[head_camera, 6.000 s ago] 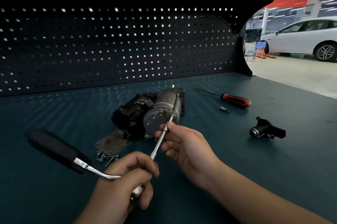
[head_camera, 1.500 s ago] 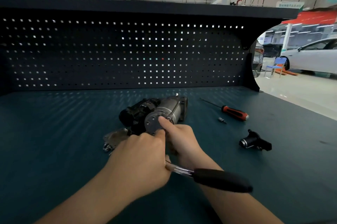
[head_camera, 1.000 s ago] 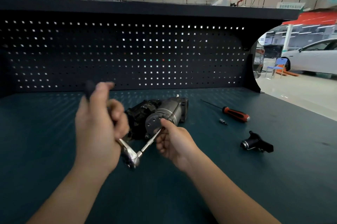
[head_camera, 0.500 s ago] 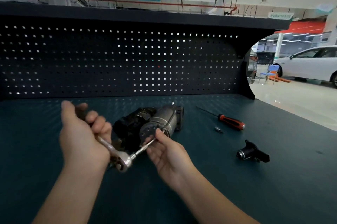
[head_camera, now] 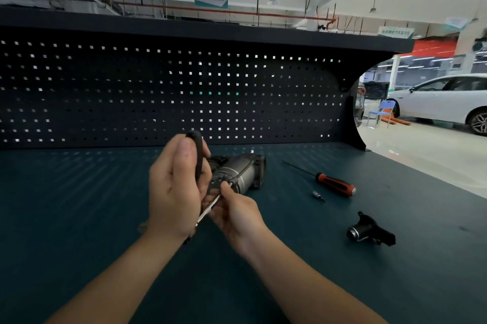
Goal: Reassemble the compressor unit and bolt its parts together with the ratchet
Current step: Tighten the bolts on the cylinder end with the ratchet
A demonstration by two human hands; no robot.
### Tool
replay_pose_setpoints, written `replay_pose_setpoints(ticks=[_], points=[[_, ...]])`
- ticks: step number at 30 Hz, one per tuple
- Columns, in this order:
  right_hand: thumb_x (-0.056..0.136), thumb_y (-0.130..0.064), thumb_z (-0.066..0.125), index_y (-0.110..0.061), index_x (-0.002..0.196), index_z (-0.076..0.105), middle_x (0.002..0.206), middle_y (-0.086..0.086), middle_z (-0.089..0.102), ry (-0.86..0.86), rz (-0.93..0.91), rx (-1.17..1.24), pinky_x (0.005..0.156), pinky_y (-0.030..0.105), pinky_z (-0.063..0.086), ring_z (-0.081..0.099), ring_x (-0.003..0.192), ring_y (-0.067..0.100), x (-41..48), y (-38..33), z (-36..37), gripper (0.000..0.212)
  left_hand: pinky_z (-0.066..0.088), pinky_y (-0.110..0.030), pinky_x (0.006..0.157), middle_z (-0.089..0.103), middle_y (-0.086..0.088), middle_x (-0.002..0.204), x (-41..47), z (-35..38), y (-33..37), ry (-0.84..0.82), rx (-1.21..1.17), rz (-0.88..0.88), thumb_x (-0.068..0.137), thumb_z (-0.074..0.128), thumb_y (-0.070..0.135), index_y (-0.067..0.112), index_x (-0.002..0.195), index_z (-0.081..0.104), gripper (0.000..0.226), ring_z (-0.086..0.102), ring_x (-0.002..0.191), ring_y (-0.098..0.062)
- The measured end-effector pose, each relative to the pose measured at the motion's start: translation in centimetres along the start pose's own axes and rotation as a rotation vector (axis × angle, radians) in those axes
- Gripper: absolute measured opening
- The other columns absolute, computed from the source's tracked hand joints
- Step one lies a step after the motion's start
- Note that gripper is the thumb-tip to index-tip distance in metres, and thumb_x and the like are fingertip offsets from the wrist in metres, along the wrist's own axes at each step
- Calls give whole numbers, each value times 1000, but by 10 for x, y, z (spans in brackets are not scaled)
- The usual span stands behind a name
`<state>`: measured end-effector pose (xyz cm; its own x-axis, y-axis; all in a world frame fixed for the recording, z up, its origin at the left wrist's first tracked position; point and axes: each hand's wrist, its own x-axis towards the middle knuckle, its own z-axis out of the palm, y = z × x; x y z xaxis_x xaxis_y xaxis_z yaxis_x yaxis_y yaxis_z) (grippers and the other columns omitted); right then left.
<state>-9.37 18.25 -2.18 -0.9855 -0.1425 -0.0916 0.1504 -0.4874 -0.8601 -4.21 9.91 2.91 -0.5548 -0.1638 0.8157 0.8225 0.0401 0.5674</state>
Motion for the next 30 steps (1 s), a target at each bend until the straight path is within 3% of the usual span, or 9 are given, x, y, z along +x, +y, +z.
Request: replay_pose_setpoints(ticks=[4, 7, 9, 12, 19, 21, 25, 28, 30], points=[[92, -28, 56, -9, 59, 53, 49, 1, 53, 205, -96, -429, 41, 18, 38, 48, 35, 7, 19, -9, 7, 38, 30, -15, 42, 42, 3, 47, -1, 5, -27, -118, 45, 38, 79, 36, 39, 14, 66, 42, 28, 34, 41, -2], [84, -17, 61, -9, 60, 52, 51, 0, 53, 212, -104, -369, 56, 29, 44, 53, 54, 16, 29, -14, 10, 27, 30, -11, 44, 45, 8, 47, 8, 9, -38, -267, 80, 48, 73, 41, 36, 21, 66, 42, 17, 37, 41, 1], [84, -14, 62, -9, 64, 55, 49, -1, 55, 182, -69, -275, 52, 25, 43, 52, 53, 15, 36, -15, 10, 22, 30, -10, 43, 44, 10, 46, 19, 9, -41, -239, 11, 5, 73, 44, 34, 23, 66, 42, 13, 36, 41, 1], [90, -13, 57, -8, 67, 55, 42, -2, 56, 183, -47, -197, 34, 15, 30, 40, 30, 5, 45, -11, 10, 24, 27, -14, 36, 40, 9, 45, 37, -2, -45, 49, -130, -126, 79, 41, 27, 21, 67, 43, 14, 31, 38, -3], [94, -16, 53, -6, 73, 55, 44, -2, 59, 175, -45, -2, 34, 14, 32, 41, 30, 5, 52, 0, 12, 24, 22, -17, 34, 36, 9, 44, 52, -37, -76, 689, -466, -605, 92, 36, 30, 19, 68, 38, 26, 27, 34, -7], [94, -21, 53, -8, 69, 55, 42, -3, 57, 198, -43, -40, 33, 13, 30, 39, 29, 5, 51, 3, 11, 28, 22, -18, 34, 34, 9, 44, 52, -33, -72, 604, -404, -536, 91, 36, 31, 20, 67, 37, 27, 25, 34, -8], [87, -32, 63, -12, 53, 45, 42, -3, 45, 269, -97, -182, 35, 13, 27, 35, 30, 7, 49, 13, 6, 44, 27, -15, 37, 37, 3, 44, 34, -9, -47, 109, -47, -99, 77, 46, 34, 24, 60, 40, 20, 31, 37, -4], [81, -28, 67, -9, 61, 52, 58, 5, 54, 200, -146, -150, 52, 26, 43, 50, 50, 13, 49, 11, 4, 32, 31, -2, 47, 47, -1, 66, 18, -4, -48, -250, 360, 287, 73, 50, 29, 22, 70, 40, 12, 39, 49, 1], [86, -20, 63, -8, 67, 54, 64, 7, 57, 175, -138, -196, 63, 35, 49, 56, 60, 19, 51, 6, 2, 24, 31, 1, 49, 46, 0, 65, 10, -3, -54, -354, 402, 392, 76, 51, 28, 22, 76, 40, 12, 41, 53, 6]])
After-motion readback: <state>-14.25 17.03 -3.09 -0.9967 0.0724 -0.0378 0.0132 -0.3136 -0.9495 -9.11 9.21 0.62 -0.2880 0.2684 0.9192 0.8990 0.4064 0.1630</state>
